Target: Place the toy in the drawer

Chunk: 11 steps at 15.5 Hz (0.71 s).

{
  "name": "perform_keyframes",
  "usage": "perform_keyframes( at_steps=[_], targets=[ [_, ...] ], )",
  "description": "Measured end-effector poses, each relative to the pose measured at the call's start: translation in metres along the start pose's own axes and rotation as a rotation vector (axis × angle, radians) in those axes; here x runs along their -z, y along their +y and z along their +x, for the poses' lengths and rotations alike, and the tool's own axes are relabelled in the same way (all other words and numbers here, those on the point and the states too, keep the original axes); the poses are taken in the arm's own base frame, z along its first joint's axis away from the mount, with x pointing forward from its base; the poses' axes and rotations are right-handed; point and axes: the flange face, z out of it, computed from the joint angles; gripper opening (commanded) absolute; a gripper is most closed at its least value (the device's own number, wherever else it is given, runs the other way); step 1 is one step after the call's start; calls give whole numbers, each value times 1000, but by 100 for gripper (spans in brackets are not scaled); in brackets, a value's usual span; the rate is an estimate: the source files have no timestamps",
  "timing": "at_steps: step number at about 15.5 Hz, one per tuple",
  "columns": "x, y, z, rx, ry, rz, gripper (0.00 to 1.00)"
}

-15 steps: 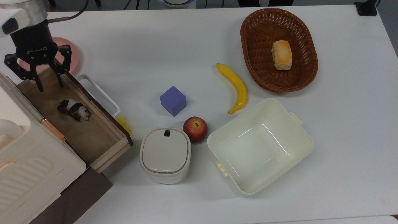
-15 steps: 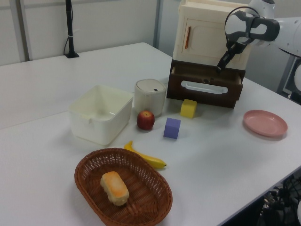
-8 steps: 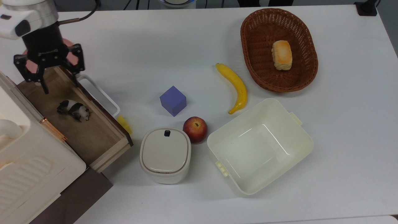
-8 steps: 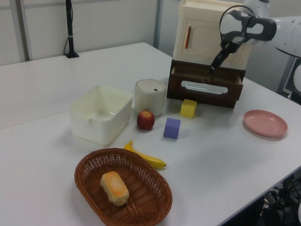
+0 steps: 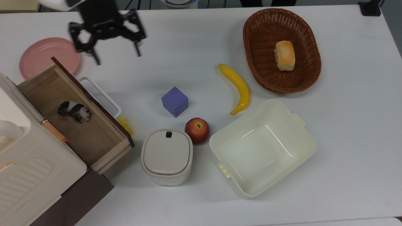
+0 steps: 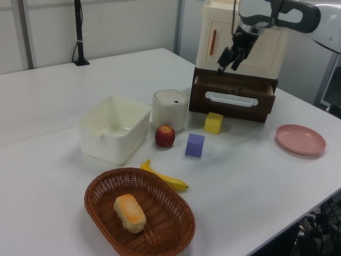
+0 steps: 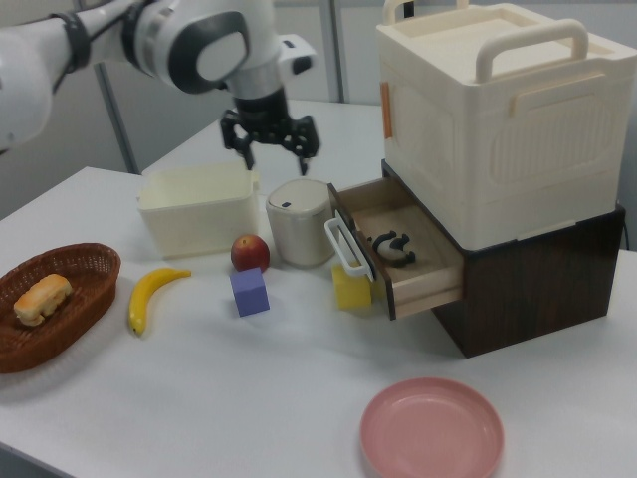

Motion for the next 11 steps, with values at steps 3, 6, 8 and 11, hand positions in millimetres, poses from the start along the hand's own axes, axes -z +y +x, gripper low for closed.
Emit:
perform_keyframes(
  at_steps=[3, 6, 8, 11],
  targets=[
    [-3, -53, 3, -107, -91, -5, 100],
    [-11, -93, 6, -234, -154, -42, 100],
    [-14, -105, 5, -308, -182, -62, 100],
    [-15, -106, -2, -382, -231, -67, 100]
  ],
)
